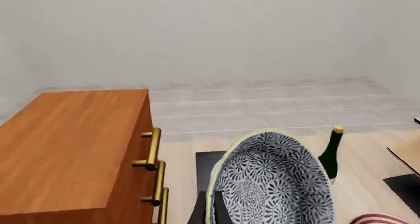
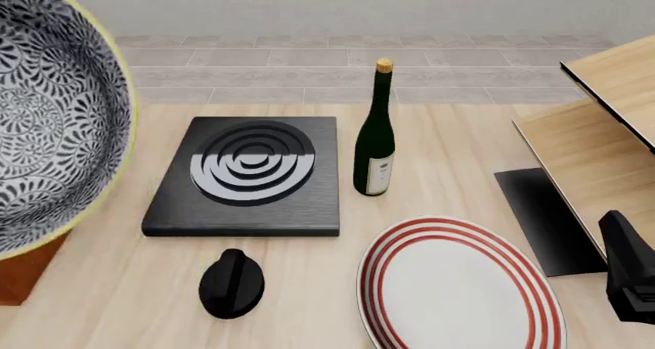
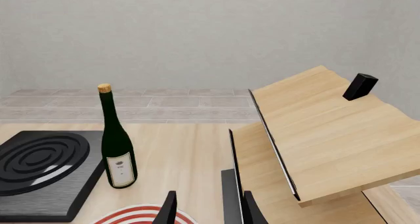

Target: Put the bowl on the top of the cabinet.

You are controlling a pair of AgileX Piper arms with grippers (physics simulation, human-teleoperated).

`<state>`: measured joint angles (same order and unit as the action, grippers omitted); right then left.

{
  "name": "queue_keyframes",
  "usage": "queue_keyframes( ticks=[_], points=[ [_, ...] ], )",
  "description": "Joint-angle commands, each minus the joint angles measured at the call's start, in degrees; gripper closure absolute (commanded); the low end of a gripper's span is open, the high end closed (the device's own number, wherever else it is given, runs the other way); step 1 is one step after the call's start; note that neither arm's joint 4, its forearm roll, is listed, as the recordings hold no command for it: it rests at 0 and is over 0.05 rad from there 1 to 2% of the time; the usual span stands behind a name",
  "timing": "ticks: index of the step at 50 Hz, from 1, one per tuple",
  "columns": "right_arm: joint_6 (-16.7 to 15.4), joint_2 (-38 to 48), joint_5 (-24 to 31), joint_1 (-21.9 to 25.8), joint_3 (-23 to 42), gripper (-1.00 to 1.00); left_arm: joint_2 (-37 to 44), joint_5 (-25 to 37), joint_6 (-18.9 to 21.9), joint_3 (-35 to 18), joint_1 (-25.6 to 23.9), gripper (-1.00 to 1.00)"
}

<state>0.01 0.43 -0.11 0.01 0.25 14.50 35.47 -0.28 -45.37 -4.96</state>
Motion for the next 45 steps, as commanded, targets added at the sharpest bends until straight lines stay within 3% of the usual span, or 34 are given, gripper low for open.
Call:
queue_keyframes(
  ticks=[1,6,11,13,25,35,45],
  points=[
    [0.0,0.0,0.0,0.0,0.0,-1.0,3.6,-4.5,-3.4,-6.8,6.7,1.0],
    [0.0,0.0,0.0,0.0,0.0,-1.0,5.3,-6.5,-5.0,-8.6,9.7,1.0],
    [0.0,0.0,0.0,0.0,0.0,-1.0,7.3,-7.8,-9.3,-9.2,12.8,1.0],
    [0.0,0.0,0.0,0.0,0.0,-1.0,7.0,-8.1,-8.7,-9.4,12.9,1.0],
    [0.0,0.0,0.0,0.0,0.0,-1.0,13.6,-12.7,-17.1,-10.3,22.4,1.0],
    [0.0,0.0,0.0,0.0,0.0,-1.0,15.7,-15.1,-21.3,-11.8,26.5,1.0],
    [0.0,0.0,0.0,0.0,0.0,-1.0,20.1,-18.4,-28.4,-12.8,32.8,1.0]
  ],
)
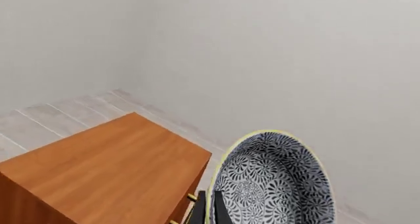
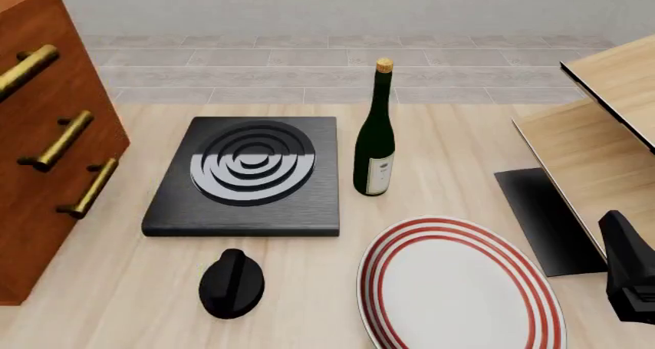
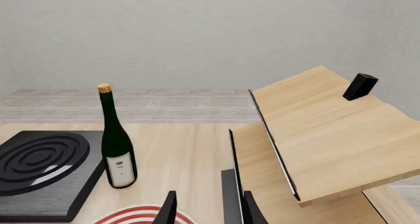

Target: Put the bowl on the top of the cabinet.

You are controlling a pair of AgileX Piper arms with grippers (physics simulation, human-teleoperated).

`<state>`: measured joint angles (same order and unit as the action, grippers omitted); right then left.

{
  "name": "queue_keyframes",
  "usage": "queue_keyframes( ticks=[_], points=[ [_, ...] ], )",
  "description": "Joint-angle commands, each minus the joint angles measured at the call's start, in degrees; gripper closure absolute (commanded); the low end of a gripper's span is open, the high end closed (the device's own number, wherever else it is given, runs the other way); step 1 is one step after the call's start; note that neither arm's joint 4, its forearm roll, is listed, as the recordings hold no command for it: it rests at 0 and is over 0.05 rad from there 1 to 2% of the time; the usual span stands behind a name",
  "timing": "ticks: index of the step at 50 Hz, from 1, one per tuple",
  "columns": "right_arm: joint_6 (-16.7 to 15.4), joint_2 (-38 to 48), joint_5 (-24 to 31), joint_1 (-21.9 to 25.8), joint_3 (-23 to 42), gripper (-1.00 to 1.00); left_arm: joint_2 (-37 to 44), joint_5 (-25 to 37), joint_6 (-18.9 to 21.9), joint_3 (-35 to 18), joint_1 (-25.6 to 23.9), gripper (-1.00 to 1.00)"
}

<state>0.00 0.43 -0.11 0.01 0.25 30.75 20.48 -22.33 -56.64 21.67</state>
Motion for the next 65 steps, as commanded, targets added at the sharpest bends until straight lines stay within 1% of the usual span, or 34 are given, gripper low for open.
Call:
queue_keyframes(
  ticks=[1,2,3,5,6,8,10,11,13,14,17,19,21,22,33,43,56,63,65],
  points=[
    [0.0,0.0,0.0,0.0,0.0,-1.0,3.8,-3.6,-6.1,-1.7,6.4,1.0],
    [0.0,0.0,0.0,0.0,0.0,-1.0,3.9,-3.7,-6.6,-1.6,6.6,1.0],
    [0.0,0.0,0.0,0.0,0.0,-1.0,4.3,-3.9,-8.1,-1.3,6.9,1.0],
    [0.0,0.0,0.0,0.0,0.0,-1.0,4.9,-4.6,-8.2,-1.2,7.9,1.0],
    [0.0,0.0,0.0,0.0,0.0,-1.0,5.3,-5.0,-7.6,-1.3,8.5,1.0],
    [0.0,0.0,0.0,0.0,0.0,-1.0,6.7,-5.7,-8.6,-1.0,10.0,1.0],
    [0.0,0.0,0.0,0.0,0.0,-1.0,7.6,-6.3,-8.6,-1.2,11.1,1.0],
    [0.0,0.0,0.0,0.0,0.0,-1.0,8.6,-6.6,-9.4,-1.0,12.2,1.0],
    [0.0,0.0,0.0,0.0,0.0,-1.0,9.4,-7.4,-9.0,-1.0,13.3,1.0],
    [0.0,0.0,0.0,0.0,0.0,-1.0,9.9,-7.2,-9.5,-0.8,13.4,1.0],
    [0.0,0.0,0.0,0.0,0.0,-1.0,9.9,-7.5,-9.2,-0.7,13.5,1.0],
    [0.0,0.0,0.0,0.0,0.0,-1.0,10.8,-8.0,-9.8,-0.7,14.7,1.0],
    [0.0,0.0,0.0,0.0,0.0,-1.0,11.2,-8.2,-9.8,-0.7,15.0,1.0],
    [0.0,0.0,0.0,0.0,0.0,-1.0,11.5,-8.3,-10.4,-0.6,15.0,1.0],
    [0.0,0.0,0.0,0.0,0.0,-1.0,13.8,-8.8,-9.6,-0.5,16.7,1.0],
    [0.0,0.0,0.0,0.0,0.0,-1.0,17.0,-8.7,-10.1,-0.9,18.9,1.0],
    [0.0,0.0,0.0,0.0,0.0,-1.0,18.9,-9.4,-9.2,-1.3,20.5,1.0],
    [0.0,0.0,0.0,0.0,0.0,-1.0,19.9,-10.4,-8.2,-0.7,20.8,1.0],
    [0.0,0.0,0.0,0.0,0.0,-1.0,20.3,-10.5,-8.5,-0.7,20.8,1.0]
  ],
)
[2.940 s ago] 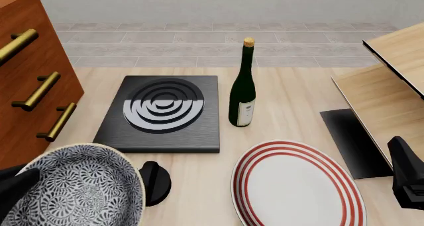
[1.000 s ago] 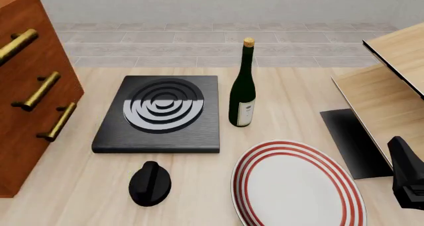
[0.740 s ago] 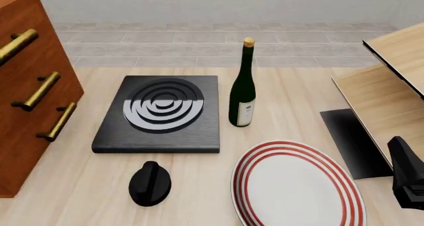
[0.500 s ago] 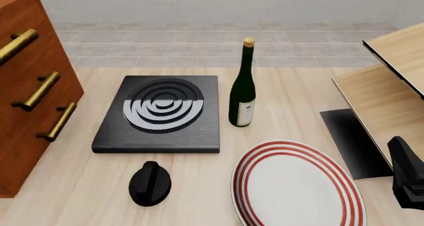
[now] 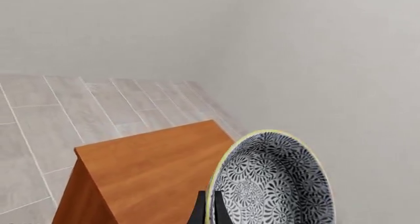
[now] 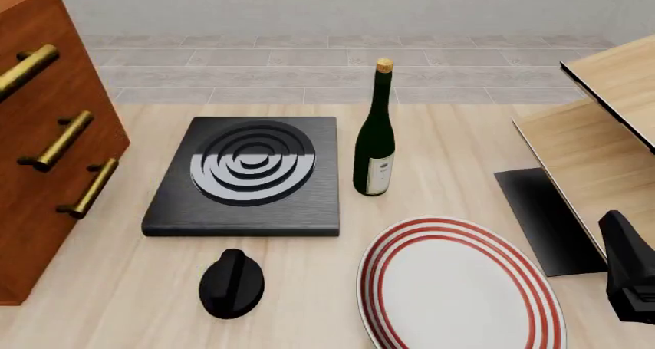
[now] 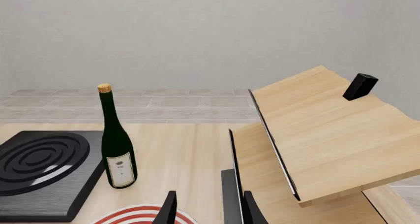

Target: Put the bowl on the top of the cabinet.

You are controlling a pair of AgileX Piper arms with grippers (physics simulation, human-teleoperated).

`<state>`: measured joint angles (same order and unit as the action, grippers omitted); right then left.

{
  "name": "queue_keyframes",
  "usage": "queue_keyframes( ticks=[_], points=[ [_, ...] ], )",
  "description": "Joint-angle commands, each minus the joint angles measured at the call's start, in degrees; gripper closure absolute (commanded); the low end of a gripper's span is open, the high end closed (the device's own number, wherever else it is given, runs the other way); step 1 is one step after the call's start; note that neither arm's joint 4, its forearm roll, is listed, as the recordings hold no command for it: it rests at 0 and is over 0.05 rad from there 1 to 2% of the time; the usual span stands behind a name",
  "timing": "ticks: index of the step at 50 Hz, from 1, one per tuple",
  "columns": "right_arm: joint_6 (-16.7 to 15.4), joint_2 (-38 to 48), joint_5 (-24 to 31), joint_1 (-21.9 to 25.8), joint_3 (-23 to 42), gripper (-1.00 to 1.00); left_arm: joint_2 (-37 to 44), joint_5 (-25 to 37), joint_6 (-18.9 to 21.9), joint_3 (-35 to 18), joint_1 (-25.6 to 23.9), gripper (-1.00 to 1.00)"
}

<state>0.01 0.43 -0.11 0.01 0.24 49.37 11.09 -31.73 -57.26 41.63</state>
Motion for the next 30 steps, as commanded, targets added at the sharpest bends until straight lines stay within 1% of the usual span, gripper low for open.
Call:
queue_keyframes(
  ticks=[1,9,12,20,30],
  points=[
    [0.0,0.0,0.0,0.0,0.0,-1.0,1.7,-1.1,0.9,-0.1,0.8,1.0],
    [0.0,0.0,0.0,0.0,0.0,-1.0,2.5,-1.4,1.6,-0.1,0.6,1.0],
    [0.0,0.0,0.0,0.0,0.0,-1.0,3.4,-2.0,1.6,-0.2,1.7,1.0],
    [0.0,0.0,0.0,0.0,0.0,-1.0,4.1,-2.4,2.2,-0.1,1.7,1.0],
    [0.0,0.0,0.0,0.0,0.0,-1.0,5.1,-2.8,2.0,-0.3,2.3,1.0]
  ],
)
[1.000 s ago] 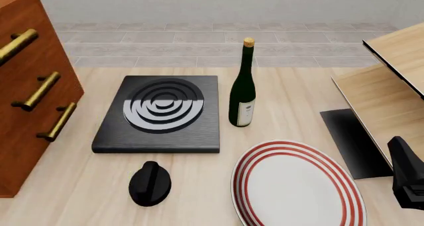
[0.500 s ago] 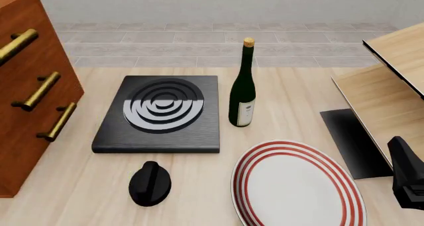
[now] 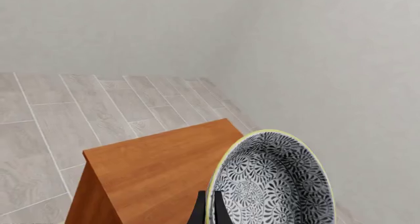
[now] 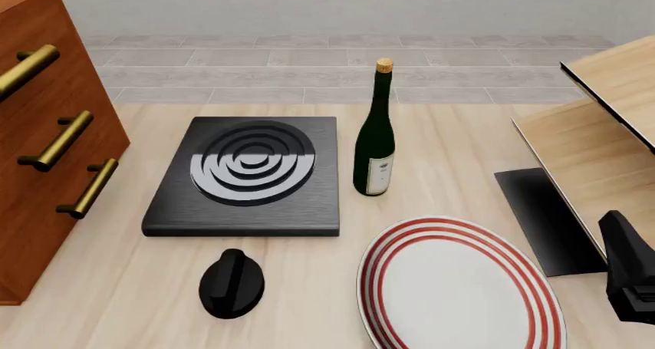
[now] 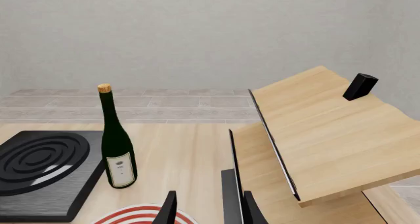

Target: Put the bowl on the top of the cabinet.

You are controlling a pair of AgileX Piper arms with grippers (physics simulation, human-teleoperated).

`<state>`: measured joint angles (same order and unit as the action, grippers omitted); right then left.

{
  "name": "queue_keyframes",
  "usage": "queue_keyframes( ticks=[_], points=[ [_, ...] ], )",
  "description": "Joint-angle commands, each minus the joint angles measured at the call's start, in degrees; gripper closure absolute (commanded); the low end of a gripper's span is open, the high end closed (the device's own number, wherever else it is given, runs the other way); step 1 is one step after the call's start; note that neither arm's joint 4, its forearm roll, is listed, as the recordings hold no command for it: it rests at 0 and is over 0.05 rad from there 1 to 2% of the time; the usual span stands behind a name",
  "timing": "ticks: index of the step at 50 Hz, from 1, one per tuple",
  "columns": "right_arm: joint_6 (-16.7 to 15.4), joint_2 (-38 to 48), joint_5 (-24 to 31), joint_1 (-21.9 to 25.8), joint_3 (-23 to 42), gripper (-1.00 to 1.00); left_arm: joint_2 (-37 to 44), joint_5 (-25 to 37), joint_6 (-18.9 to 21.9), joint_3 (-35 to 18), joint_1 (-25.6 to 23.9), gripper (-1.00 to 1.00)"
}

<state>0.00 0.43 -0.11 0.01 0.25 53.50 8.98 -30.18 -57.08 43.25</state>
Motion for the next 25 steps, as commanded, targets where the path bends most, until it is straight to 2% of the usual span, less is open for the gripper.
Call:
queue_keyframes(
  ticks=[1,25],
  points=[
    [0.0,0.0,0.0,0.0,0.0,-1.0,1.1,-0.7,0.5,-0.4,0.6,1.0],
    [0.0,0.0,0.0,0.0,0.0,-1.0,2.3,-1.0,3.6,0.3,1.4,1.0]
  ],
)
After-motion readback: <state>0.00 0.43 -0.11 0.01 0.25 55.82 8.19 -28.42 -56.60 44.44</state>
